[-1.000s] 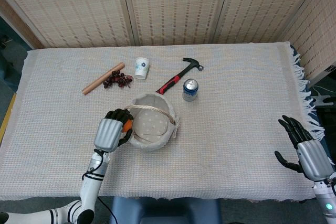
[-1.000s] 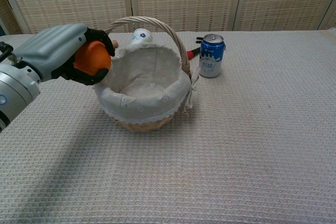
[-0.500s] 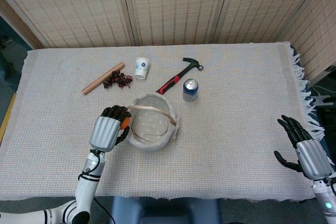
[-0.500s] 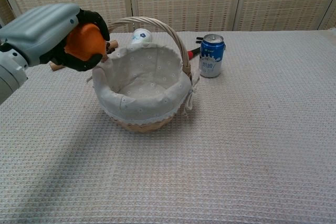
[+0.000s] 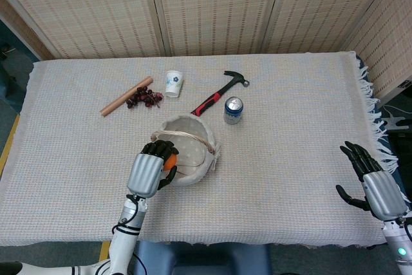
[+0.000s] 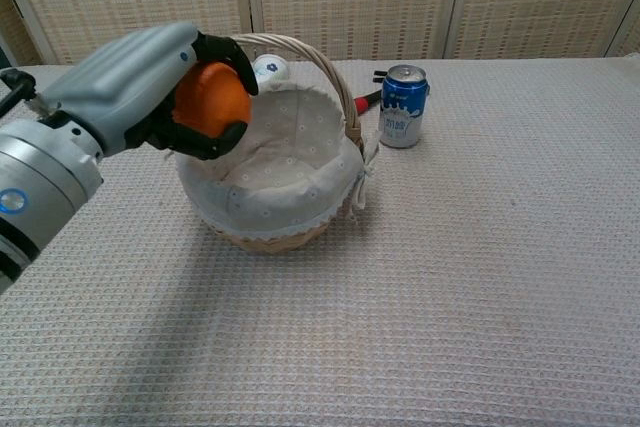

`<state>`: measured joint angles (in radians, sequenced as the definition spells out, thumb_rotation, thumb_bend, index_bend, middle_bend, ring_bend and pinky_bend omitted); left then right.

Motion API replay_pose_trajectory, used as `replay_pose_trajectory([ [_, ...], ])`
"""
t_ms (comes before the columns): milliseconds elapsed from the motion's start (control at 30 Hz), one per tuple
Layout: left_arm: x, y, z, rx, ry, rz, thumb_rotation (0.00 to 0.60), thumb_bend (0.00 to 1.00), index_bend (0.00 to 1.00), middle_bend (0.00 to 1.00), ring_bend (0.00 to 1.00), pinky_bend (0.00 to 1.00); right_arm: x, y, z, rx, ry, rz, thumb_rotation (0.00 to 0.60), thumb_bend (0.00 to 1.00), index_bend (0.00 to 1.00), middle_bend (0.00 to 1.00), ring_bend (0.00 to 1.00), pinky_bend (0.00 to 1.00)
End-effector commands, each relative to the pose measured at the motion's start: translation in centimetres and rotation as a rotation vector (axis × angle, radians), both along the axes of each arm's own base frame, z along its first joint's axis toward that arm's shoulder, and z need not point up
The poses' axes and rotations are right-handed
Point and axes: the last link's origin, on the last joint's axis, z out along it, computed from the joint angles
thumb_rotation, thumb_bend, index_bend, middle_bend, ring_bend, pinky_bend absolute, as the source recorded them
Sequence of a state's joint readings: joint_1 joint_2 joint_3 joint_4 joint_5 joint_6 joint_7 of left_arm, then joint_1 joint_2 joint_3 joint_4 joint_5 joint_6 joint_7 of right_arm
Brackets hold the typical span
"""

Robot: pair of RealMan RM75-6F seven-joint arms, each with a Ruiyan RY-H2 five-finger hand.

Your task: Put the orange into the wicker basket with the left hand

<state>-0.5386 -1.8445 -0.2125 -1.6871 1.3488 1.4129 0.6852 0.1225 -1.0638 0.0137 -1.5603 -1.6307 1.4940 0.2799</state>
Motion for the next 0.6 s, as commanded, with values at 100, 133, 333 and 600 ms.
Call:
replay_pose_trajectory([
  [100, 0.6, -0.5, -1.7, -0.002, -0.008, 0.004, 0.6, 0.55, 0.49, 0.57, 0.69, 0.76, 0.0, 0.0, 0.2, -0.003, -0.006, 0.003, 0.6, 0.22, 0.0, 0.0, 0.0, 0.2],
  [133, 0.7, -0.5, -2.0, 0.003, -0.014, 0.003, 0.6, 0.55, 0.49, 0.57, 0.69, 0.77, 0.0, 0.0, 0.2, -0.004, -0.007, 0.002, 0.6, 0.22, 0.0, 0.0, 0.0, 0.2],
  [333, 1.0, -0.4, -2.7, 0.046, -0.028, -0.052, 0.6, 0.53, 0.39, 0.44, 0.61, 0.78, -0.1, -0.1, 0.1, 0.002, -0.004, -0.003, 0.6, 0.22, 0.0, 0.0, 0.0, 0.2],
  [600, 0.3, -0.2, -1.8, 0.011, -0.051, -0.056, 0.6, 0.44, 0.13, 0.15, 0.27, 0.55, -0.1, -0.2, -0.1, 0.008, 0.003, -0.006, 0.6, 0.22, 0.0, 0.0, 0.0, 0.2],
])
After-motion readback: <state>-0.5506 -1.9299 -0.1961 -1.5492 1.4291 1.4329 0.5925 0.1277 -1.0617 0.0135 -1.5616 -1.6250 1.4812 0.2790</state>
